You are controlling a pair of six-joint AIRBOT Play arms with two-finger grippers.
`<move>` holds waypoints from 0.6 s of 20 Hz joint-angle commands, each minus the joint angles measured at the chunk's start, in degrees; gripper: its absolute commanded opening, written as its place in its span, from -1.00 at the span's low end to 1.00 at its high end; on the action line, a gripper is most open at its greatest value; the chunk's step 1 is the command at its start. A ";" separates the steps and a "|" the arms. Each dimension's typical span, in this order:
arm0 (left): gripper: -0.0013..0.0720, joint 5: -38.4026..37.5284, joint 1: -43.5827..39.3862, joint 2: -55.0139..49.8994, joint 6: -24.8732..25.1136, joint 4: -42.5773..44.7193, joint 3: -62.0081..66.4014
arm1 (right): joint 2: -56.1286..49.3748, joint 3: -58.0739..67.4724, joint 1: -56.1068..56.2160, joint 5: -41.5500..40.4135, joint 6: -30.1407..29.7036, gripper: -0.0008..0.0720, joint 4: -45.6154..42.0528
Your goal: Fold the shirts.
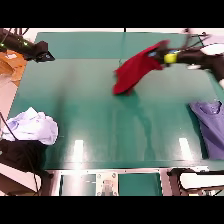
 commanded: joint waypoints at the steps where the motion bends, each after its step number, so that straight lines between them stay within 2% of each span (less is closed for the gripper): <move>1: -0.90 -0.24 0.04 0.02 0.00 0.02 -0.02 | 5.86 1.81 -16.74 4.46 2.23 -0.93 -1.97; 7: -0.90 -0.46 0.04 0.02 -0.02 0.02 -0.02 | 6.49 2.14 -42.99 10.29 3.69 -0.93 -5.03; 12: -0.90 -0.50 0.04 0.02 -0.04 0.00 -0.02 | 6.49 1.95 -53.79 14.95 7.02 -0.93 -11.69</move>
